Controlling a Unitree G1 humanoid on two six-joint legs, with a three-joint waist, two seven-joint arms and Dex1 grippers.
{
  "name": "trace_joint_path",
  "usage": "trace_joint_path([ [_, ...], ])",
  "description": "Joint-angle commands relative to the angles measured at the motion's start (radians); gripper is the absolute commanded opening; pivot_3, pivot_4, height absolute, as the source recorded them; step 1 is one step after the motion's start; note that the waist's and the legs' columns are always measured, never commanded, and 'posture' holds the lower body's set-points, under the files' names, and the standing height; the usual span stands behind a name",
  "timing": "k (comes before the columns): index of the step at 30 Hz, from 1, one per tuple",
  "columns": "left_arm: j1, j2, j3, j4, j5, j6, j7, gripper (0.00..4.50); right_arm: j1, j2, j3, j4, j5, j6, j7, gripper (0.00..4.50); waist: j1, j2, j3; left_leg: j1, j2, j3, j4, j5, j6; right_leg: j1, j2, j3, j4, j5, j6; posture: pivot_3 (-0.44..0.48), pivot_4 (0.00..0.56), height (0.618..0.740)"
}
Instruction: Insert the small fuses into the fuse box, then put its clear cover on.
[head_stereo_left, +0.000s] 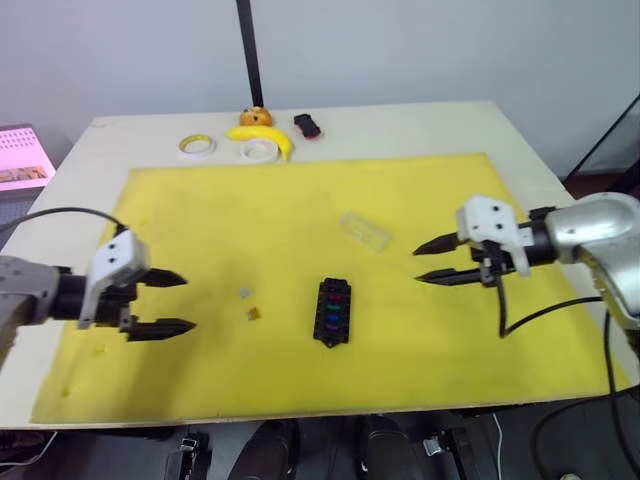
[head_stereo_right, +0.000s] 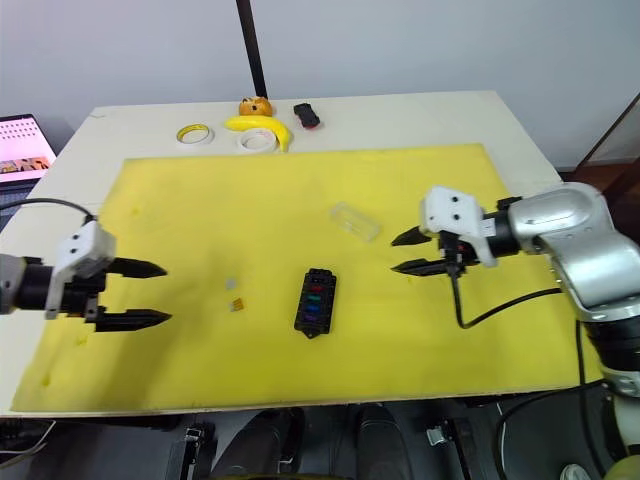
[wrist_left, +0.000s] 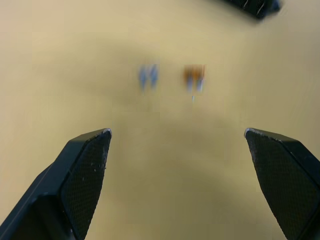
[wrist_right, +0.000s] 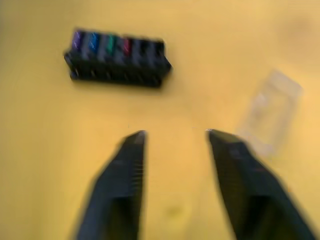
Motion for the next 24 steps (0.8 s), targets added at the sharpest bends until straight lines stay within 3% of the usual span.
trace_joint_path([
  [1, 0.046, 0.038, 0.103, 0.034, 0.017, -0.036, -0.025, 4.50, 0.017, -0.056, -0.052, 0.044, -0.030, -0.085, 0.035, 3.81, 0.001, 0.000, 0.000, 0.000, 0.000, 0.000, 0.000, 0.000, 0.000, 0.000, 0.000, 0.000, -0.001, 0.000, 0.000, 0.000, 0.150, 0.740],
  [2, 0.058, 0.042, 0.113, 0.042, 0.021, -0.042, -0.026, 4.50, 0.024, -0.065, -0.056, 0.054, -0.032, -0.099, 0.042, 4.33, 0.002, 0.000, 0.000, 0.000, 0.000, 0.000, 0.000, 0.000, 0.000, 0.000, -0.001, 0.000, -0.001, 0.000, 0.000, 0.000, 0.150, 0.740],
  [3, 0.072, 0.045, 0.125, 0.050, 0.027, -0.052, -0.030, 4.50, 0.031, -0.076, -0.059, 0.069, -0.040, -0.117, 0.047, 4.47, 0.002, 0.000, 0.000, 0.000, 0.000, 0.000, 0.000, 0.000, 0.001, 0.000, -0.001, 0.000, -0.001, 0.000, 0.000, 0.000, 0.150, 0.740],
  [15, 0.110, 0.036, 0.166, 0.063, 0.037, -0.077, -0.019, 4.50, 0.027, -0.081, -0.057, 0.111, -0.064, -0.159, 0.045, 4.47, -0.001, 0.001, 0.001, 0.000, 0.000, 0.000, -0.001, -0.001, 0.000, 0.000, -0.001, 0.000, -0.001, 0.000, 0.000, 0.000, 0.150, 0.740],
  [20, 0.039, -0.018, 0.078, 0.017, -0.003, -0.022, 0.029, 4.50, -0.042, -0.013, -0.021, 0.056, -0.037, -0.096, 0.022, 4.47, -0.001, 0.001, 0.001, 0.000, 0.000, 0.000, 0.000, -0.001, 0.000, 0.000, -0.001, 0.000, -0.001, 0.000, 0.000, 0.000, 0.150, 0.740],
  [24, -0.063, -0.096, -0.019, -0.019, -0.107, 0.147, 0.065, 4.50, -0.118, 0.069, 0.026, -0.036, 0.001, -0.013, 0.008, 4.47, -0.001, 0.002, 0.001, 0.000, 0.000, 0.000, 0.000, 0.000, 0.000, 0.000, -0.001, 0.000, -0.001, 0.000, 0.000, 0.000, 0.150, 0.740],
])
